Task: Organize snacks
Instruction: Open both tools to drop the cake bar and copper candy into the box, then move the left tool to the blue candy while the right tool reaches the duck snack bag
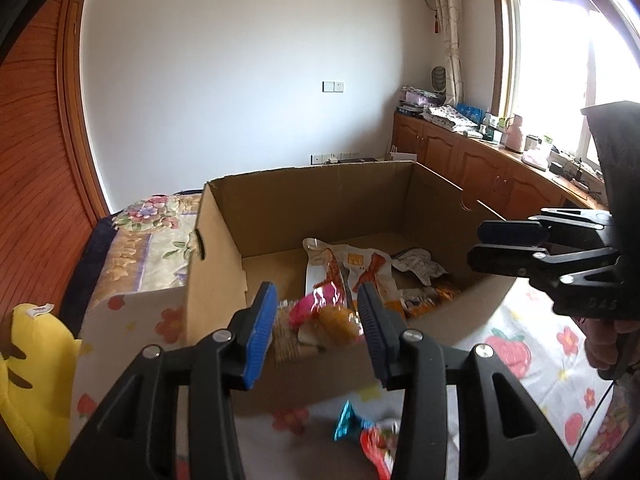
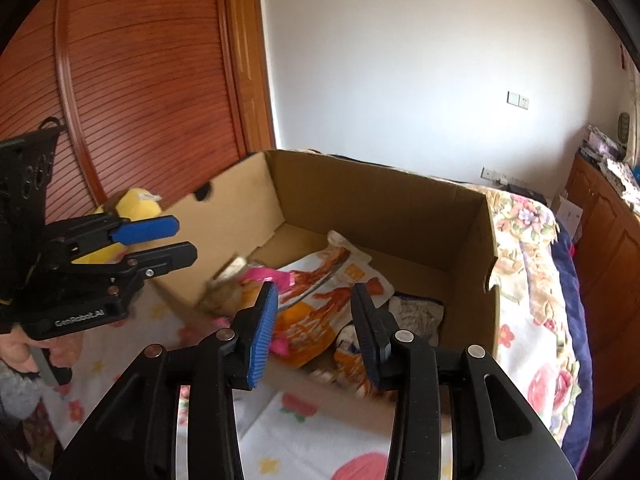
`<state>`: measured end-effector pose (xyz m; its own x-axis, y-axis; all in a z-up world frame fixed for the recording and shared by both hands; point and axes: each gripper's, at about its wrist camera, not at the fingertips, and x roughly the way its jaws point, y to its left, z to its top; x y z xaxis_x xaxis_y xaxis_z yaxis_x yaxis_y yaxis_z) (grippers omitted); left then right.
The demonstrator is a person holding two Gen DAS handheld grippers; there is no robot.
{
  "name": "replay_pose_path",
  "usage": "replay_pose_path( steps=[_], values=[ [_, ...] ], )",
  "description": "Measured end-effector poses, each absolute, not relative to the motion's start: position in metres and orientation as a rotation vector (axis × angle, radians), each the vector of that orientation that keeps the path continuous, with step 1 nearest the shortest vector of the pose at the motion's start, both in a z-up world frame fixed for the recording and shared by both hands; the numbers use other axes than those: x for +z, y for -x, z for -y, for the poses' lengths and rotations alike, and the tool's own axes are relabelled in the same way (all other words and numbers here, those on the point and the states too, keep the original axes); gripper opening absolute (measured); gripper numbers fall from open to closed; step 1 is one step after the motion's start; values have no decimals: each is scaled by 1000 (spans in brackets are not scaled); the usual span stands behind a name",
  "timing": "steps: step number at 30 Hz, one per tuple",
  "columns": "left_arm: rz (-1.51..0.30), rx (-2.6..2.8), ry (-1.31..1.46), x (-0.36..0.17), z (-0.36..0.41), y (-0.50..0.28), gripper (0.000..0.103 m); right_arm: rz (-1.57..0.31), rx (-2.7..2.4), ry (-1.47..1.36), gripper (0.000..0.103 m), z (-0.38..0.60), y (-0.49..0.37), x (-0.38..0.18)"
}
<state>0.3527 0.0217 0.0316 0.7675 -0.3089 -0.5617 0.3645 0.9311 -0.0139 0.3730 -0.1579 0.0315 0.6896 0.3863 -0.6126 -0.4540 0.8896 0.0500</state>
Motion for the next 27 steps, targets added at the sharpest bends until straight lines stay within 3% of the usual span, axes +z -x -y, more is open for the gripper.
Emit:
replay_pose_path(
  steps=[8, 21, 27],
  values=[
    [-608, -346, -97, 22, -41, -319, 43, -688, 478, 87, 58, 148, -323, 24],
    [-663, -320, -94, -14, -62, -290, 43, -825, 478, 53, 68, 122, -310, -34],
    [-678, -316, -79, -22, -68, -284, 43, -883, 481, 37, 78, 107, -316, -58]
  ],
)
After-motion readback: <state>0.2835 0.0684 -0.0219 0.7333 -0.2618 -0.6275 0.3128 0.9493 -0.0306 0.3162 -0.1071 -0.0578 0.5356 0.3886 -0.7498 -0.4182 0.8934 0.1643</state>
